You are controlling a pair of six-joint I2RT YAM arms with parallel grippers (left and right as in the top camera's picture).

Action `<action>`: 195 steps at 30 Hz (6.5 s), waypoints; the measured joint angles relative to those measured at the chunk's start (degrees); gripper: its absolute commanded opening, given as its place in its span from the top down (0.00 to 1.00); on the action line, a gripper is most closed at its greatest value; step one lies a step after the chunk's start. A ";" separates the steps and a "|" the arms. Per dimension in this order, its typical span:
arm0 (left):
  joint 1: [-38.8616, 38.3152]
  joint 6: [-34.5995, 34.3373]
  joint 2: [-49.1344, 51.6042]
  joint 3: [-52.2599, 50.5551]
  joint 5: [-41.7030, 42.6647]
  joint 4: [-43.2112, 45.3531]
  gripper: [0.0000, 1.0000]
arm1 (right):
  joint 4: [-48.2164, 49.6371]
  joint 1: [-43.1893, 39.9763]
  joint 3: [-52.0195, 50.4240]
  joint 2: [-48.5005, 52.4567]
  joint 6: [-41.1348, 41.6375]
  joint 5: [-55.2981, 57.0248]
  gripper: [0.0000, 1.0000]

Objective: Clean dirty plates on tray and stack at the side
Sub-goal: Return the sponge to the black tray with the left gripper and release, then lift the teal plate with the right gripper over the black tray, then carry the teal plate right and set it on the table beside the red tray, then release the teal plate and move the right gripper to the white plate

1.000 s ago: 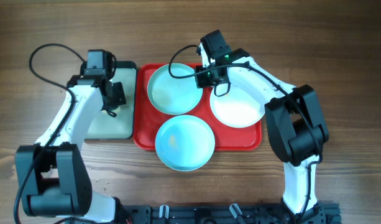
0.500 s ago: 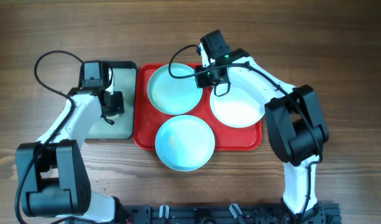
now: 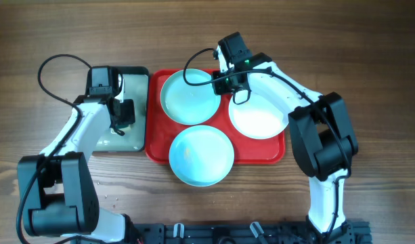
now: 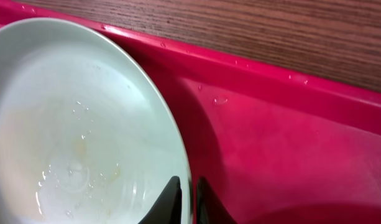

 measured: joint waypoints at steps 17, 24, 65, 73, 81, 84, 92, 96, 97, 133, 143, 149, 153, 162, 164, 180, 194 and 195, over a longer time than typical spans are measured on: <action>5.51 -20.70 -19.50 4.00 1.14 -2.12 0.00 | 2.05 0.00 -0.48 0.00 -0.24 0.07 0.83; 5.53 -21.55 -18.53 4.00 1.33 -3.39 0.00 | 3.41 0.00 -2.91 0.00 -0.61 0.07 0.96; 5.55 -21.57 -18.53 4.00 1.33 -3.39 0.00 | 16.24 15.45 10.54 -0.55 -1.29 17.05 0.96; 5.53 -21.57 -18.53 4.00 1.33 -3.41 0.00 | 28.44 18.86 10.56 -0.55 -15.50 23.12 0.96; 5.53 -21.55 -18.53 4.00 1.33 -3.39 0.00 | 33.05 21.94 10.56 -0.55 -36.15 23.69 0.96; 5.53 -21.55 -18.53 4.00 1.33 -3.41 0.00 | 36.04 22.80 10.56 -0.55 -45.29 23.69 0.96; 5.53 -21.57 -18.53 4.00 1.33 -3.41 0.00 | 38.93 23.37 10.56 -0.55 -59.45 23.58 0.96; 5.55 -21.57 -18.53 4.00 1.33 -3.39 0.00 | 39.41 23.37 10.56 -0.55 -61.35 23.15 0.96; 5.53 -21.55 -18.53 4.00 1.33 -3.41 0.00 | 39.63 23.37 10.56 -0.55 -61.75 23.08 0.95; 5.55 -21.57 -18.53 4.00 1.36 -3.37 0.00 | 28.72 18.73 10.69 -0.55 -24.22 22.51 0.96; 5.53 -21.57 -18.53 4.00 1.36 -3.41 0.00 | 14.49 4.90 10.73 -2.64 1.55 -1.29 0.96; 5.53 -21.57 -18.53 4.00 1.36 -3.41 0.00 | 0.98 -10.21 11.02 -9.53 4.00 -9.62 0.96; 5.53 -21.57 -18.53 4.00 1.36 -3.41 0.00 | -7.85 -23.34 11.10 -9.66 4.20 -10.47 0.96; 5.53 -21.57 -18.53 4.00 1.36 -3.41 0.00 | -16.79 -43.19 10.25 -9.66 3.28 2.56 0.96; 5.53 -21.57 -18.53 4.00 1.36 -3.41 0.00 | -16.02 -44.72 8.04 -9.66 3.08 5.46 0.96; 5.53 -21.57 -18.53 4.00 1.36 -3.41 0.00 | -3.08 -44.48 -12.09 -9.66 1.99 9.01 0.95; 5.53 -21.57 -18.53 4.00 1.36 -3.39 0.00 | -20.65 -42.38 -3.30 -9.66 -6.14 2.23 0.51; 5.55 -21.57 -18.53 4.00 1.36 -3.41 0.00 | -23.23 -41.68 -0.55 -9.66 -7.08 1.03 0.52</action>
